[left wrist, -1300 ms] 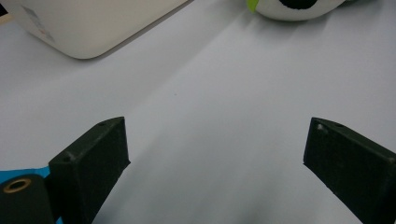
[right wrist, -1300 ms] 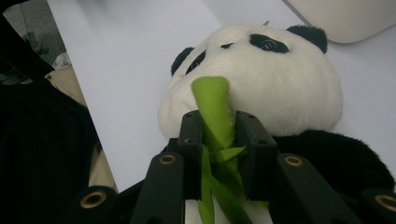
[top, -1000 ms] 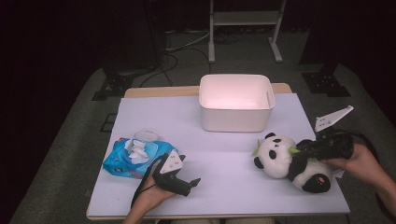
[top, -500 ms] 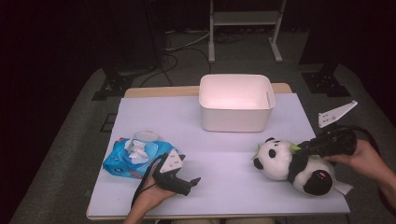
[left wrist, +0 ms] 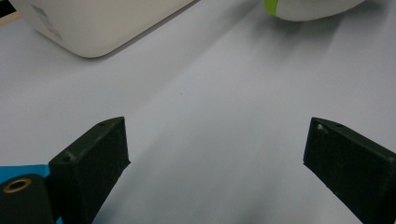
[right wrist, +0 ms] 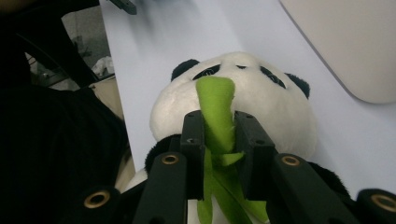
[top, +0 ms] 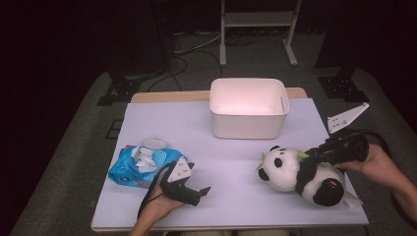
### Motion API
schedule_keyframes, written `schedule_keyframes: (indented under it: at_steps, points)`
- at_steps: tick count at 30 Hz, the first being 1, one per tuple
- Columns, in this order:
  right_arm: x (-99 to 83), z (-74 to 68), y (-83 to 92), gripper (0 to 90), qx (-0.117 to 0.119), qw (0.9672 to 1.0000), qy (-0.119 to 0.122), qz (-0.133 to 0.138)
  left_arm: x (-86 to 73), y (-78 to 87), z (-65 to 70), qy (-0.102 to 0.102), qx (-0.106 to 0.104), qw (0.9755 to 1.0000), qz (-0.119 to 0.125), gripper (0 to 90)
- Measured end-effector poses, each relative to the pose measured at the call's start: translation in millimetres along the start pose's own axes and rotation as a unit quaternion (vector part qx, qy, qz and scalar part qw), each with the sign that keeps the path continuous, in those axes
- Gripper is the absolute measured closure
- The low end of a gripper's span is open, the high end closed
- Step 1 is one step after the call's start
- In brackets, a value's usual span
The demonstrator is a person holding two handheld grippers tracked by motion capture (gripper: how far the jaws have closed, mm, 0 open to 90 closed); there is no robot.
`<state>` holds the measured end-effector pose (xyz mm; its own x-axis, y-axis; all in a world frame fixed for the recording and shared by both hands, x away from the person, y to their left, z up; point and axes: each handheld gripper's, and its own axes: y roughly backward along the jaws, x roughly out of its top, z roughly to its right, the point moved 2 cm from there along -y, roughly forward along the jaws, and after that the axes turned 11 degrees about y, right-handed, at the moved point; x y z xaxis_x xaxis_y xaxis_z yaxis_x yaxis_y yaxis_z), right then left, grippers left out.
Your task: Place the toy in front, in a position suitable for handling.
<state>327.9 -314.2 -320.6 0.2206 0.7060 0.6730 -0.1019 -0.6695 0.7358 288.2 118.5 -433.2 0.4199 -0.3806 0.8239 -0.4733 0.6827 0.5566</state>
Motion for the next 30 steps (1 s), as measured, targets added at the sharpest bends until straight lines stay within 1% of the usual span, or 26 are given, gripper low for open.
schedule_keyframes:
  at_steps: [10,16,20,24,25,26,27,30]
  points:
    - [21.3,-1.6,-14.1,73.9,0.017,0.9997,0.016,0.000,0.7,3.2,-1.3,0.000,0.002,1.0000,0.005,5.8]
    - [33.1,-2.0,-24.3,73.9,0.030,0.9992,0.028,0.004,0.3,3.9,-2.0,-0.001,0.003,1.0000,0.003,5.8]
    - [42.0,-2.0,-30.6,73.9,0.035,0.9987,0.036,0.003,0.5,5.0,-2.3,0.000,0.002,1.0000,0.003,5.8]
    - [49.2,-1.7,-35.5,73.9,0.039,0.9982,0.046,0.003,1.4,6.1,-1.7,0.000,0.002,1.0000,0.010,5.8]
    - [50.5,-2.0,-36.3,73.9,0.040,0.9982,0.045,0.003,1.3,6.1,-1.9,0.001,0.001,1.0000,0.009,5.8]
    - [52.0,-1.3,-37.8,73.9,0.041,0.9979,0.050,0.001,1.2,6.0,-2.0,0.001,0.001,1.0000,0.008,5.8]
    - [53.1,-1.8,-38.6,73.8,0.042,0.9981,0.046,0.002,0.9,6.0,-2.3,0.000,0.002,1.0000,0.007,5.8]
    - [57.5,-1.2,-43.0,73.9,0.047,0.9977,0.049,0.001,0.6,6.0,-2.9,0.000,0.003,1.0000,0.006,5.8]
